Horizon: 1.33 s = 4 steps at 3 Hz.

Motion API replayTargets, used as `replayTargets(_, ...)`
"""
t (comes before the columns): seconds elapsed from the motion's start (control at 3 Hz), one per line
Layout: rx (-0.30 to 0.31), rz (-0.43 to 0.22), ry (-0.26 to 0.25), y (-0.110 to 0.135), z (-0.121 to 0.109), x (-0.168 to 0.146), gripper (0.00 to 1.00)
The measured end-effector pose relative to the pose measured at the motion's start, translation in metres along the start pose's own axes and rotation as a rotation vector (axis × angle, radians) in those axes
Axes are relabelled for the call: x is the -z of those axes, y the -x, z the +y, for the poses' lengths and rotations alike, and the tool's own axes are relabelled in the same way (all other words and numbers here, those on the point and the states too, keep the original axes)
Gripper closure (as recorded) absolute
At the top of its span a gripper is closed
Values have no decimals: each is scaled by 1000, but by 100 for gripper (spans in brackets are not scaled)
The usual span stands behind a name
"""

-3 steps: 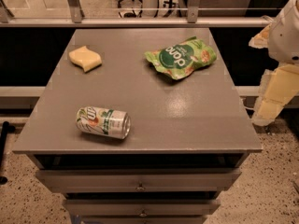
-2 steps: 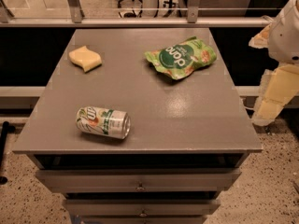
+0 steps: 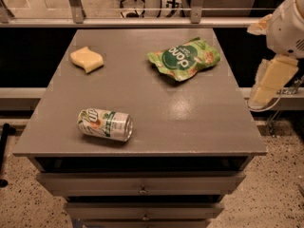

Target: Pick green rice chip bag

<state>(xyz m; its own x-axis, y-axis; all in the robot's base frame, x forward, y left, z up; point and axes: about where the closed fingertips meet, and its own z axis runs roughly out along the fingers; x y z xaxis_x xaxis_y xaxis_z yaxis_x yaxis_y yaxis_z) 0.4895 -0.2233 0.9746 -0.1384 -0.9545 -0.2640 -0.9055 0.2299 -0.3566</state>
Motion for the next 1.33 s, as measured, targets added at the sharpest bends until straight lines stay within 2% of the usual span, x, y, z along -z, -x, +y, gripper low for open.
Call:
replayTargets(0.33,57,-88,-80,10,-56,-18,0)
replayTargets(0.67,57,-88,-80,10,-56,-18,0)
replayTargets(1.0,49,-104,-77,9,-67,-33,0)
replayTargets(1.33,25,-151,-68,12,-103,-69,0)
